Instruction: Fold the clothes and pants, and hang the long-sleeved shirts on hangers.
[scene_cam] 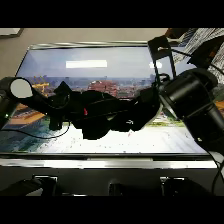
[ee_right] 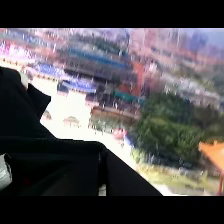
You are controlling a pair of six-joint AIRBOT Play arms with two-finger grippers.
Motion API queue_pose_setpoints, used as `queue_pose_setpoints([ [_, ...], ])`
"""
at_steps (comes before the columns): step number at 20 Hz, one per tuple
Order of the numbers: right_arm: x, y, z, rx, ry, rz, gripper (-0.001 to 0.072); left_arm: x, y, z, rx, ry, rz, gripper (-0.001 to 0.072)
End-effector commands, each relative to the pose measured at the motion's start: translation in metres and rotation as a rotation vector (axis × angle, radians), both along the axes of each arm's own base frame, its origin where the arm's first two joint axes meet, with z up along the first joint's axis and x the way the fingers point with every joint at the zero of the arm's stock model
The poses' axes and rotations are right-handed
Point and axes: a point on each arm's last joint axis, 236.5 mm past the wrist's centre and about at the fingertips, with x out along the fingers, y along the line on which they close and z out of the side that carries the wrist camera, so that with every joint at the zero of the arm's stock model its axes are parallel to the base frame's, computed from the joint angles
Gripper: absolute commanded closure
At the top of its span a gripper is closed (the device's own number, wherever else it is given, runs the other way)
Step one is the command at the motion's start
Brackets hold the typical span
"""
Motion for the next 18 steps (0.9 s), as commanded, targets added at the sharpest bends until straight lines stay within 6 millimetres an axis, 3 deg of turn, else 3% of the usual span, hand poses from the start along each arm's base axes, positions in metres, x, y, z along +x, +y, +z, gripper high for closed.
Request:
queue_pose_setpoints([
  [1,0.022,0.015,0.018,-0.025,-0.111,0.090,0.0682,0.004,-0.011,0.009,-0.093,0.010,-0.021,0.0681],
  [8,0.012,0.056,0.035,0.080,-0.098,0.266,0.0682,0.006,-0.029,-0.008,-0.147,0.087,-0.036,0.0681],
  [12,0.007,0.056,0.064,0.115,-0.137,0.279,0.0681,0.006,-0.035,-0.018,-0.141,0.114,-0.050,0.0681],
  [15,-0.011,0.062,0.061,0.173,-0.072,0.292,0.0682,0.011,-0.027,-0.030,-0.096,0.131,-0.015,0.0681],
  [18,-0.019,0.042,0.050,0.119,-0.014,0.242,0.0682,0.016,-0.017,-0.037,-0.062,0.135,0.015,0.0681],
])
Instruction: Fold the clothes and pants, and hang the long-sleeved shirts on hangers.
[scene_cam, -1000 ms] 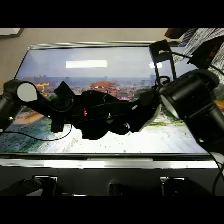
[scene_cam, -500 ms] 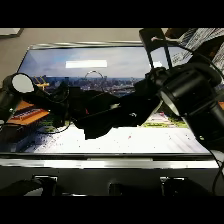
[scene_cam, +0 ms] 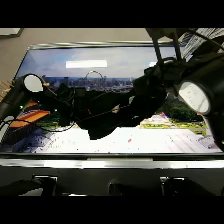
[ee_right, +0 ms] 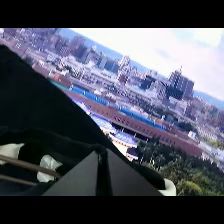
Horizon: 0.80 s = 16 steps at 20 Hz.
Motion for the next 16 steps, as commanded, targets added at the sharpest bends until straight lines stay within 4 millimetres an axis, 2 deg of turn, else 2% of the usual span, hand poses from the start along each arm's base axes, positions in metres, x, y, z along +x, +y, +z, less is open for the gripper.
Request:
queue_pose_setpoints([
  [1,-0.009,-0.018,-0.009,-0.061,0.049,-0.041,0.0682,0.007,0.013,-0.010,0.052,0.012,0.041,0.0681],
  [3,-0.003,-0.018,-0.013,-0.075,0.032,-0.040,0.0682,0.008,0.015,-0.013,0.061,0.016,0.050,0.0681],
  [7,0.015,0.017,-0.025,-0.010,0.010,0.023,0.0682,0.007,0.011,-0.025,0.089,0.047,0.052,0.0680],
  [9,0.021,0.029,-0.032,0.004,0.015,0.040,0.0682,0.006,0.009,-0.034,0.114,0.061,0.041,0.0680],
  [12,0.011,0.048,-0.041,0.073,0.078,0.080,0.0682,0.009,0.003,-0.040,0.128,0.048,0.044,0.0680],
  [16,0.002,0.060,-0.046,0.142,0.132,0.088,0.0682,0.009,0.000,-0.043,0.155,0.037,0.060,0.0680],
])
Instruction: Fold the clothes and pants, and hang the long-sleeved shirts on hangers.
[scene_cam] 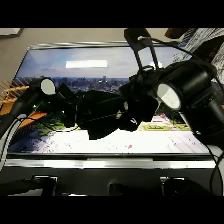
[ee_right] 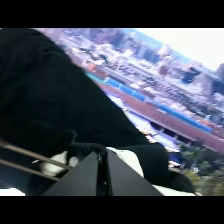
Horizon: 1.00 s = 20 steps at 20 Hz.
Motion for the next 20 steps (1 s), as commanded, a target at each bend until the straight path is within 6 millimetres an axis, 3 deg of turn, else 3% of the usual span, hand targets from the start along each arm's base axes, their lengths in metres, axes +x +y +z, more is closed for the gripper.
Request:
queue_pose_setpoints([
  [1,-0.006,0.014,-0.004,0.076,0.046,0.001,0.0682,0.003,-0.003,-0.004,0.037,-0.019,0.021,0.0680],
  [6,-0.017,0.024,-0.009,0.120,0.104,0.016,0.0681,0.004,-0.020,-0.004,0.019,-0.058,-0.004,0.0680],
  [10,-0.024,0.020,-0.016,0.101,0.144,0.010,0.0681,0.021,-0.042,0.000,-0.032,-0.116,0.110,0.0680],
  [14,-0.024,0.019,-0.016,0.111,0.150,-0.009,0.0681,0.017,-0.064,0.007,-0.110,-0.104,0.111,0.0680],
  [20,-0.025,0.017,-0.019,0.102,0.162,-0.013,0.0679,0.009,-0.076,0.009,-0.135,-0.087,0.097,0.0680],
])
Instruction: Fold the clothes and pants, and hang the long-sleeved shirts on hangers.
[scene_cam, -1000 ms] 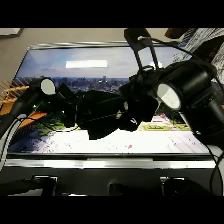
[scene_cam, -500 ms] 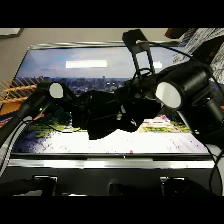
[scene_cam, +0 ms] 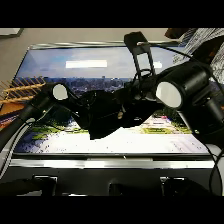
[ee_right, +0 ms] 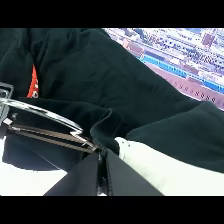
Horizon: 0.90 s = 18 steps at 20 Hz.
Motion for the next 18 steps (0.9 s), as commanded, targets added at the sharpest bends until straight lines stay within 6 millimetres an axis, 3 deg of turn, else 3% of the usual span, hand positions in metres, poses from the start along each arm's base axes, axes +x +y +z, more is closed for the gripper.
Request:
queue_pose_setpoints([
  [1,-0.006,-0.004,-0.006,-0.020,0.033,-0.005,0.0603,-0.002,-0.008,0.003,-0.025,0.005,0.002,0.0680],
  [3,-0.014,-0.012,-0.011,-0.048,0.070,-0.011,0.0309,-0.002,-0.008,0.003,-0.025,0.005,0.002,0.0681],
  [7,-0.024,-0.020,0.008,-0.012,0.045,-0.030,0.0277,0.002,-0.010,0.004,-0.038,-0.010,0.011,0.0681],
  [9,-0.026,-0.033,0.024,0.026,0.016,-0.096,0.0207,0.006,-0.014,0.006,-0.055,-0.021,0.020,0.0681],
  [10,-0.027,-0.048,0.033,0.028,-0.011,-0.148,0.0206,0.006,-0.015,0.007,-0.060,-0.023,0.022,0.0681],
  [11,-0.024,-0.075,0.042,-0.005,-0.050,-0.235,0.0206,0.007,-0.015,0.007,-0.063,-0.024,0.024,0.0681],
  [14,-0.025,-0.173,0.047,-0.023,-0.003,-0.497,0.0205,0.007,-0.015,0.007,-0.063,-0.025,0.024,0.0681],
  [16,-0.032,-0.215,0.027,-0.125,0.100,-0.409,0.0234,0.007,-0.015,0.007,-0.062,-0.025,0.024,0.0681],
  [18,-0.034,-0.238,0.010,-0.216,0.166,-0.274,0.0211,0.007,-0.015,0.007,-0.062,-0.025,0.024,0.0681],
])
